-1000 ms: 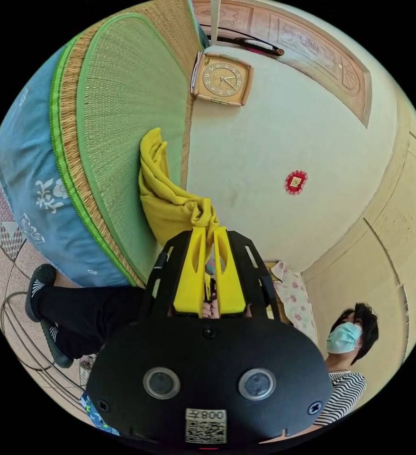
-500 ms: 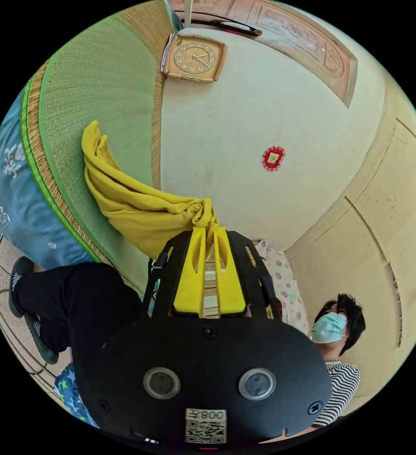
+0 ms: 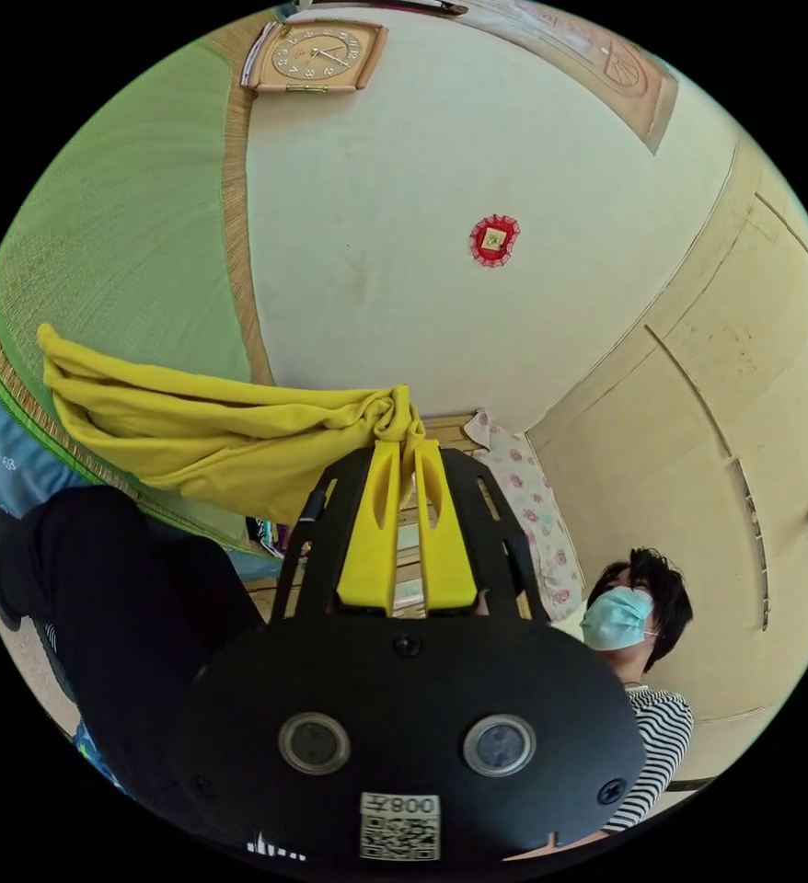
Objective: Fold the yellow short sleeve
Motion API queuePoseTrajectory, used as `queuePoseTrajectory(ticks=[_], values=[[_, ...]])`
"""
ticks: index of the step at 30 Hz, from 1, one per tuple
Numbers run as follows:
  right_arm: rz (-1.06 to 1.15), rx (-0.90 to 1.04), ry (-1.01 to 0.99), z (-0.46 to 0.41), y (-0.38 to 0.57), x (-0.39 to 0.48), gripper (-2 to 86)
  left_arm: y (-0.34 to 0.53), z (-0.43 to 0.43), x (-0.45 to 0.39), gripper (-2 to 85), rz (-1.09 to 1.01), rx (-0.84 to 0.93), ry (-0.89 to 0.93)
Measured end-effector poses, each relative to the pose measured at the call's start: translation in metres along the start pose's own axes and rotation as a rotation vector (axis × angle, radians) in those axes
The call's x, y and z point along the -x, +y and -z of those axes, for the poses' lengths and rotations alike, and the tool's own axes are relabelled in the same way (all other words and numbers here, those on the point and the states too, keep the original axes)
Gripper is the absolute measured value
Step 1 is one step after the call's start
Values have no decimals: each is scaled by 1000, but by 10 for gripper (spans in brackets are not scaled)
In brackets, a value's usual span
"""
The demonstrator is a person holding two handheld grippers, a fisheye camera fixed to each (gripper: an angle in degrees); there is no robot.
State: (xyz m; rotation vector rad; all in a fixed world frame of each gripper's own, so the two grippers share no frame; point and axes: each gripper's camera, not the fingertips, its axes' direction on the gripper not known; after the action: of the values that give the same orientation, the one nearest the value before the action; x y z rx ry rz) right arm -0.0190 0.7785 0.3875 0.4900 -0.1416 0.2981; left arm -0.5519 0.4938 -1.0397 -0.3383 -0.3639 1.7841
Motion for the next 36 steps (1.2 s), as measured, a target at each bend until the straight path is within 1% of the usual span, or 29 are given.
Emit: queuePoseTrajectory(ticks=[12,23,29,32,36], values=[[95,-88,3,84,34,47,20,-7,-89,35,28,-11,124,46],[64,-129,15,131,33,49,21,-40,-165,109,29,51,164,40],[32,-131,34,149,4,44,21,-80,-219,157,29,73,183,19],[25,-127,49,157,-26,41,21,-110,-255,183,29,71,197,-2],[51,-114,102,168,-90,44,20,-157,-307,217,30,64,222,-31]])
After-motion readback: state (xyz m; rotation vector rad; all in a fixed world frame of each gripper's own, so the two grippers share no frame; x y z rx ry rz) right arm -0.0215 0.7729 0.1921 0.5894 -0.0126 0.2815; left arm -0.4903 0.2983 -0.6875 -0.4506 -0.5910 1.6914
